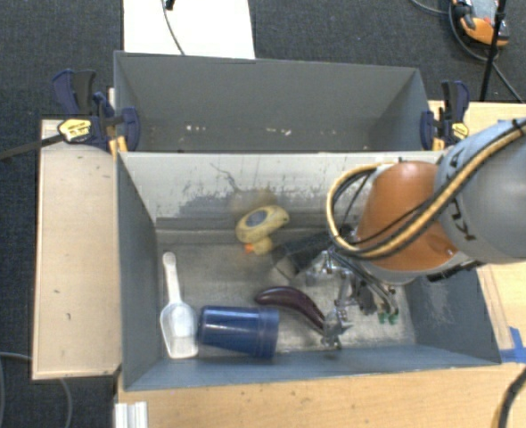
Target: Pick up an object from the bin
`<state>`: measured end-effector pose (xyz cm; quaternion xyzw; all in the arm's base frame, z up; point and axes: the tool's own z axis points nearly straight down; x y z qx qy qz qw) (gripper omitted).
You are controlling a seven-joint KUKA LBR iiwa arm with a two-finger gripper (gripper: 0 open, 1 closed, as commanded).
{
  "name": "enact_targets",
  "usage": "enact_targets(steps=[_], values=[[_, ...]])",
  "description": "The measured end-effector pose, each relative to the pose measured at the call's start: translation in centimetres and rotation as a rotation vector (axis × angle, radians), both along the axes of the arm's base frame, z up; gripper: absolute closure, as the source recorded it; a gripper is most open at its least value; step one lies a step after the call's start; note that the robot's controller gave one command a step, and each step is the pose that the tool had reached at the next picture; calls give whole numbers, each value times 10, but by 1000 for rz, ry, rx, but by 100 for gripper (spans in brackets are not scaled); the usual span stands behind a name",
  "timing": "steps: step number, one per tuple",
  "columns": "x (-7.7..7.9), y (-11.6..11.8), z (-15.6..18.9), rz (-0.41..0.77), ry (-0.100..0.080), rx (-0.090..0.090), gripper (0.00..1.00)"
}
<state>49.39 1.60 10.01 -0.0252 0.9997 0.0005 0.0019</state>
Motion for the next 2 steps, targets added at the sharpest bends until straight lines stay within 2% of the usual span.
enact_targets(steps=[1,2], values=[[-11,19,-29,-128,-6,0,0],[-12,61,-28,-40,-9,0,100]])
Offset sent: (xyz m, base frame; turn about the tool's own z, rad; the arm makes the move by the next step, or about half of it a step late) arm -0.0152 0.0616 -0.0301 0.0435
